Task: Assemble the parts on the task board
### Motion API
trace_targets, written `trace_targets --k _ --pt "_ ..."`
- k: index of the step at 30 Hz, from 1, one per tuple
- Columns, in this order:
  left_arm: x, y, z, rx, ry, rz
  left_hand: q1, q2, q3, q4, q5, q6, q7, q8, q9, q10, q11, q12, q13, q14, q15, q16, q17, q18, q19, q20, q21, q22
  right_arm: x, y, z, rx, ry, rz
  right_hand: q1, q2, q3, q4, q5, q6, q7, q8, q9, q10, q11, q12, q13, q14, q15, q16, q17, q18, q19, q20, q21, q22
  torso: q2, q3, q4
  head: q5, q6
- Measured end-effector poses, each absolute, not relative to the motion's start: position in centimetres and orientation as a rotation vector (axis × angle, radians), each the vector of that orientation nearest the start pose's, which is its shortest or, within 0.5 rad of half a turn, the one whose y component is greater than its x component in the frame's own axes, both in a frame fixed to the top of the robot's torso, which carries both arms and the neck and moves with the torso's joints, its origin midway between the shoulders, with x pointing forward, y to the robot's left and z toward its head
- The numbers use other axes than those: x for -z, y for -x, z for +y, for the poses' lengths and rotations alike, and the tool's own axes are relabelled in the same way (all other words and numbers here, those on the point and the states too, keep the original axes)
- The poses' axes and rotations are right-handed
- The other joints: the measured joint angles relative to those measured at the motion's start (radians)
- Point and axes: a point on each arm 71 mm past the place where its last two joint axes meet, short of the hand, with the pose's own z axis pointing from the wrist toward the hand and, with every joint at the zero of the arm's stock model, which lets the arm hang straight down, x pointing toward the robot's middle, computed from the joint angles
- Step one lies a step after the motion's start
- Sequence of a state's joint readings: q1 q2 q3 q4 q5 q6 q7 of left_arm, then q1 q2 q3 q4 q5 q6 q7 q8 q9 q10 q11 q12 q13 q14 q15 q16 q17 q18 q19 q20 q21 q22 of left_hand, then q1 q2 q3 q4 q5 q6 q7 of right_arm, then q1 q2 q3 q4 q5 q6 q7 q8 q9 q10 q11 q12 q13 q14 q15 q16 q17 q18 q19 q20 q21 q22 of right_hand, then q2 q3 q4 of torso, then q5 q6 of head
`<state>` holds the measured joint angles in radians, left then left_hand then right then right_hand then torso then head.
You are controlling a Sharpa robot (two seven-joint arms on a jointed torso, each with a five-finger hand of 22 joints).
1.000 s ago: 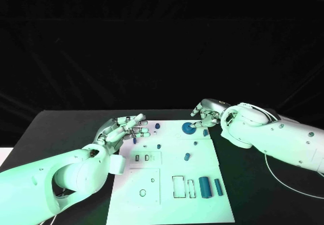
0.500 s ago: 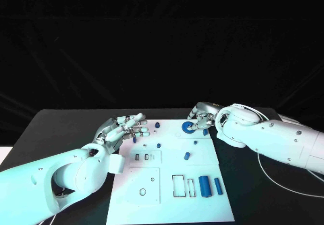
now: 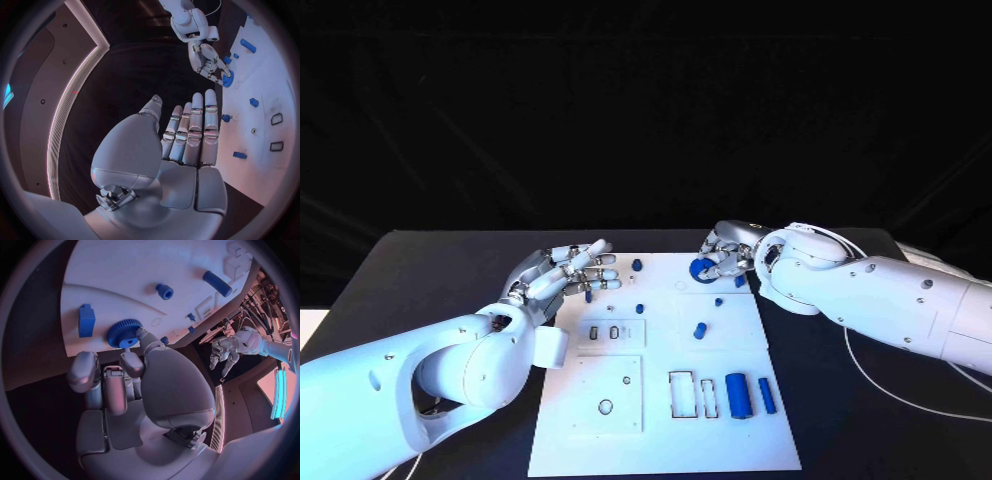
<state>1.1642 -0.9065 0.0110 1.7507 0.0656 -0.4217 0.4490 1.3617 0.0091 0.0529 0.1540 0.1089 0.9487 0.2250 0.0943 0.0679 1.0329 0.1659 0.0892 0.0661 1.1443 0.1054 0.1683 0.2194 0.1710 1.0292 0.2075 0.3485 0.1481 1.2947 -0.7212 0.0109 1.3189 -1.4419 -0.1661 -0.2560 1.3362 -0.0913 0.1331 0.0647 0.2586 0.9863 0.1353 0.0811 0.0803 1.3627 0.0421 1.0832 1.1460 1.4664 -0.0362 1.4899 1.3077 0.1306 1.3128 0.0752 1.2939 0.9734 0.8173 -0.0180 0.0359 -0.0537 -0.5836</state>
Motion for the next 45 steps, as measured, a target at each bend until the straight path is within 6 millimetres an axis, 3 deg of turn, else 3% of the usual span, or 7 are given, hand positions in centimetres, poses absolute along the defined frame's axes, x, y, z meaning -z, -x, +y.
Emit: trace_targets --k 10,14,22,26,45 --pt "15.66 -44.79 18.31 1.653 1.176 1.345 0.000 0.000 0.000 0.000 0.000 0.000 0.000 0.000 0.000 0.000 0.000 0.000 0.000 0.000 0.000 0.000 0.000 0.000 0.000 0.000 0.000 0.000 14.11 -54.55 -21.12 -0.414 0.066 1.704 0.008 0.000 0.012 -0.007 0.000 0.008 0.000 0.004 0.000 0.004 -0.003 0.012 0.015 0.000 0.000 0.004 0.000 0.000 0.003 -0.003 0.004 0.008 0.000 0.0001 0.0004 -0.001 -0.002" --pt "15.68 -44.81 18.33 1.652 1.177 1.346 0.000 0.000 0.000 0.000 0.000 0.000 0.000 0.000 0.000 0.000 0.000 0.000 0.000 0.000 0.000 0.000 0.000 0.000 0.000 0.000 0.000 0.000 14.15 -54.48 -21.14 -0.413 0.070 1.698 0.008 0.000 0.016 -0.011 0.000 0.008 0.000 0.004 0.000 0.007 0.000 0.012 0.017 0.000 0.000 0.004 0.000 -0.015 0.003 -0.003 0.008 0.010 0.000 0.0001 0.0007 0.000 -0.001" --pt "15.70 -44.84 18.36 1.651 1.178 1.346 0.000 0.000 0.003 -0.003 0.000 0.000 0.000 0.000 0.000 0.000 0.000 0.000 0.000 0.000 0.000 0.000 0.001 0.000 0.000 0.000 0.000 0.000 14.25 -54.28 -21.21 -0.416 0.077 1.684 0.013 -0.005 0.020 -0.015 -0.009 0.001 0.005 0.001 -0.004 0.007 0.000 0.011 0.017 0.000 0.000 0.008 0.000 -0.015 0.003 -0.003 0.008 0.015 0.001 0.0000 0.0013 -0.002 -0.001" --pt "15.71 -44.85 18.38 1.650 1.178 1.346 0.000 0.000 0.003 -0.003 0.000 0.000 0.000 0.000 0.000 0.000 0.000 0.000 0.000 0.000 0.000 0.000 0.001 0.000 0.000 0.000 0.000 0.000 14.29 -54.21 -21.29 -0.418 0.078 1.675 0.007 -0.022 0.020 -0.015 -0.009 -0.017 0.006 -0.006 -0.007 0.000 0.007 -0.005 0.006 0.000 0.000 0.008 0.000 -0.015 0.003 -0.003 0.008 0.015 0.001 -0.0002 0.0013 -0.004 0.000" --pt "15.76 -44.88 18.40 1.648 1.181 1.350 0.001 0.001 0.003 -0.003 0.000 0.000 0.000 -0.002 0.000 0.000 0.000 0.000 0.000 0.000 0.000 -0.006 0.002 0.000 0.000 0.000 0.000 0.000 14.36 -54.13 -21.66 -0.416 0.079 1.664 0.007 -0.022 0.020 -0.015 -0.013 -0.017 0.006 -0.006 -0.007 -0.008 0.007 -0.011 0.002 -0.002 0.002 0.012 0.000 -0.015 0.007 0.000 0.012 0.016 0.001 -0.0008 0.0031 -0.004 0.000"
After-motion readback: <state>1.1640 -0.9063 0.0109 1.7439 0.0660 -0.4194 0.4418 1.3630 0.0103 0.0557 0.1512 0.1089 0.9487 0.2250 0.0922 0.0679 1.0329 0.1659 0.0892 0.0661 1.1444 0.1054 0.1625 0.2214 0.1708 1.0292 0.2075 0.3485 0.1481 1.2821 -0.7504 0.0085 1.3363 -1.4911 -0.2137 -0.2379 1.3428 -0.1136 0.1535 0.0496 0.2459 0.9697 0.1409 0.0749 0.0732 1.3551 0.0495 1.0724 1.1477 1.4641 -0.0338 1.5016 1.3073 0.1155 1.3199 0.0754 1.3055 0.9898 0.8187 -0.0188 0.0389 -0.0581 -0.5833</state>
